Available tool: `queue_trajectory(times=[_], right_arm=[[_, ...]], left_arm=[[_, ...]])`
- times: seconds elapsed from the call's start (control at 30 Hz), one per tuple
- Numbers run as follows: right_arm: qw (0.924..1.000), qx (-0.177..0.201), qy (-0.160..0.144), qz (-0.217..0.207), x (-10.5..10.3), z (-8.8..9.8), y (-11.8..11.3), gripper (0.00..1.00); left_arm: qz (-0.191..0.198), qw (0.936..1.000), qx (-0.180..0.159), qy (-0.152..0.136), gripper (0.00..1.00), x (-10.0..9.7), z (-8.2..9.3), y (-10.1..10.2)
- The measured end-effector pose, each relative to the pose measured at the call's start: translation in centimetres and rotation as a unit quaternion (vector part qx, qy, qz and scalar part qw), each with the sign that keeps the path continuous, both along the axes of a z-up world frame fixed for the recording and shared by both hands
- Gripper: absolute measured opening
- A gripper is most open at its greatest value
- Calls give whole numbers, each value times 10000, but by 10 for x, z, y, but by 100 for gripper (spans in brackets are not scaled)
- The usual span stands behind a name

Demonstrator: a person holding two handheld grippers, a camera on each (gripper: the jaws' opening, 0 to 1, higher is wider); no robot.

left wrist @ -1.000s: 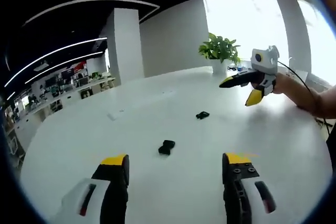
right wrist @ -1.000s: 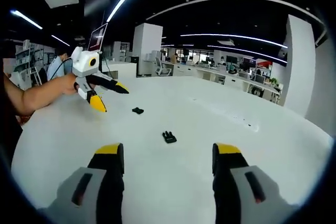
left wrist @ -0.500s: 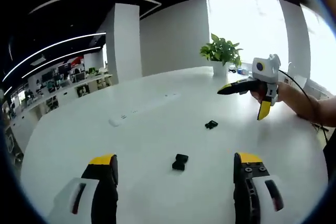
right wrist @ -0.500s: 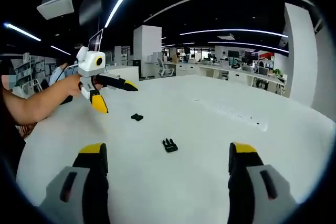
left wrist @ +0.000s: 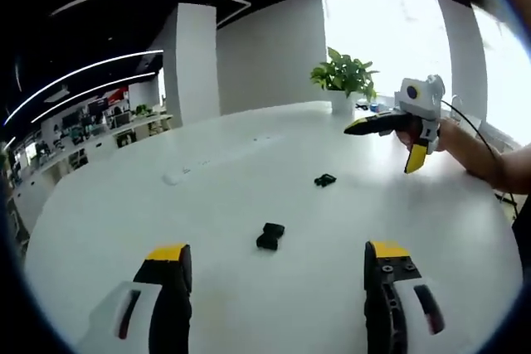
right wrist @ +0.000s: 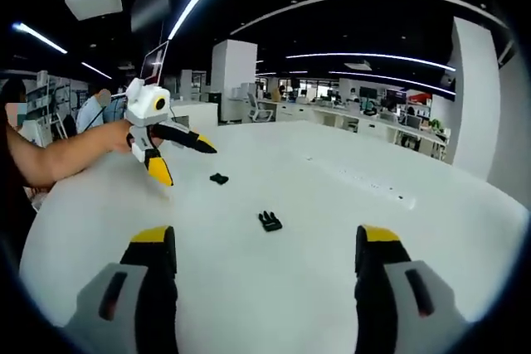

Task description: Snap the two parts of the plastic buckle together until the buckle closes and remains connected.

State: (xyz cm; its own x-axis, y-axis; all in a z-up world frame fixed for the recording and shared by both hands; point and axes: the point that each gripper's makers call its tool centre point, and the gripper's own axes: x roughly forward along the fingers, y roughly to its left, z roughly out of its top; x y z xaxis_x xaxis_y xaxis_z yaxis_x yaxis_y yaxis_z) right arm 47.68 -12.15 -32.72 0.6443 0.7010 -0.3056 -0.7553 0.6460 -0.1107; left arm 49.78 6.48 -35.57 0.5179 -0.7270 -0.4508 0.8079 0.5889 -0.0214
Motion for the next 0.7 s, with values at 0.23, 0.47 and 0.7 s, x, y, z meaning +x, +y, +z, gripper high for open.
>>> queue_trajectory(times=[0.23,0.47,0.7], right_arm=[[10000,-40,-10,56,3,-1,1,89],[9999,-72,-28,82,4,-2,3,87],[9998,-123,-103,134,13,-1,8,86]], left_arm=[[52,9997,-89,-239,82,-40,6,-15],[-29,9996,-254,-147,75,-27,5,-21],[-141,9991,-394,-98,76,10,5,-15]])
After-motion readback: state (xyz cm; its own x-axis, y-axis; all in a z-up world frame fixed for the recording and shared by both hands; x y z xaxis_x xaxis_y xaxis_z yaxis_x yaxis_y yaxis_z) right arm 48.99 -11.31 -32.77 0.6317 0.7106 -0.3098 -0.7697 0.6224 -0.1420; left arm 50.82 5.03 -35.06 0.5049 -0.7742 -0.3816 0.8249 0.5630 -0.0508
